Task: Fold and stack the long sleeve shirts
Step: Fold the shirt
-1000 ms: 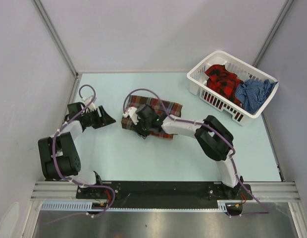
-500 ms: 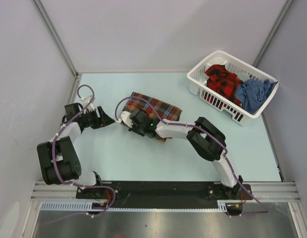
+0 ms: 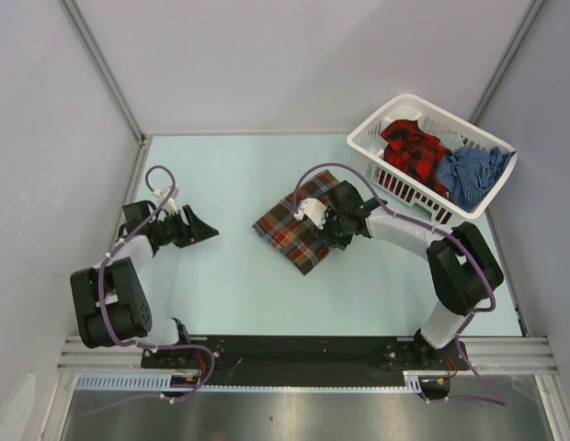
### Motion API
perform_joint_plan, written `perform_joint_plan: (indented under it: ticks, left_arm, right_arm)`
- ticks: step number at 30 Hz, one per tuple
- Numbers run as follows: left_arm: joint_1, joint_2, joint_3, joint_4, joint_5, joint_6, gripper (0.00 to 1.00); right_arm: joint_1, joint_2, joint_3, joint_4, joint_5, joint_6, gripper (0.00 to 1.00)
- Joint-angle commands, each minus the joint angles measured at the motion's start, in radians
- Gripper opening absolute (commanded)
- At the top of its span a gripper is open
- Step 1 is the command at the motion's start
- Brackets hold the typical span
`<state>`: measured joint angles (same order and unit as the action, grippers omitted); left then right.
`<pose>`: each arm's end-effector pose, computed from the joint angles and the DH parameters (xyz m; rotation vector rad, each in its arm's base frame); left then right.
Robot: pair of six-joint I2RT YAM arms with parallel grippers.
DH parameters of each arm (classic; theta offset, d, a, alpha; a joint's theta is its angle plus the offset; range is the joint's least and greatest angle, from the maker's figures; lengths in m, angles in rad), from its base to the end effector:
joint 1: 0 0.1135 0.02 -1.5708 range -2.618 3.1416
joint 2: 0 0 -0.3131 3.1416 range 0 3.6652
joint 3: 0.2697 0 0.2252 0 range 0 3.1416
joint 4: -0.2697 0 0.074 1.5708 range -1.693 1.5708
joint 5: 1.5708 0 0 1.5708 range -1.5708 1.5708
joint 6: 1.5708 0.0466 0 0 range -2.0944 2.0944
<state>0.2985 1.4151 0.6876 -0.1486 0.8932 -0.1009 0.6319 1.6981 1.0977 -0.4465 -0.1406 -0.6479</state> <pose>0.2396 0.0357 0.2440 -0.0626 2.2333 -0.9704 0.2647 0.2019 0.2469 -1.5988 2.0653 0.1783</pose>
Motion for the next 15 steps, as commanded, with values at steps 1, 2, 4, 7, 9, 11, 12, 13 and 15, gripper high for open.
perform_joint_plan:
  ticks: [1, 2, 4, 7, 9, 11, 12, 13, 15]
  left_arm:
    - [0.004, -0.033, -0.117, 0.193, 0.127, -0.212, 0.61]
    - [0.001, -0.041, -0.153, 0.242, 0.130, -0.256, 0.60]
    - [-0.007, -0.060, -0.180, 0.251, 0.116, -0.279, 0.57]
    - [-0.039, -0.085, -0.210, 0.245, 0.113, -0.324, 0.55]
    - [-0.094, -0.099, -0.230, 0.241, 0.061, -0.361, 0.52]
    - [-0.143, -0.102, -0.240, 0.259, 0.015, -0.399, 0.47]
    - [-0.188, -0.091, -0.247, 0.283, -0.005, -0.427, 0.46]
    - [-0.209, -0.076, -0.249, 0.311, -0.028, -0.454, 0.45]
    - [-0.257, -0.019, -0.228, 0.360, -0.059, -0.479, 0.45]
  right_arm:
    - [0.037, -0.093, 0.088, -0.124, -0.141, 0.054, 0.38]
    - [0.052, -0.104, 0.085, -0.129, -0.148, 0.106, 0.39]
    - [0.083, -0.132, 0.065, -0.123, -0.158, 0.146, 0.42]
    - [0.106, -0.150, 0.037, -0.107, -0.152, 0.189, 0.46]
    - [0.118, -0.152, 0.042, -0.068, -0.154, 0.230, 0.48]
    - [0.156, -0.128, 0.053, -0.034, -0.146, 0.246, 0.48]
    - [0.176, -0.111, 0.068, 0.006, -0.136, 0.255, 0.48]
    - [0.192, -0.089, 0.086, 0.014, -0.110, 0.258, 0.48]
    - [0.212, -0.014, 0.140, 0.031, -0.099, 0.283, 0.46]
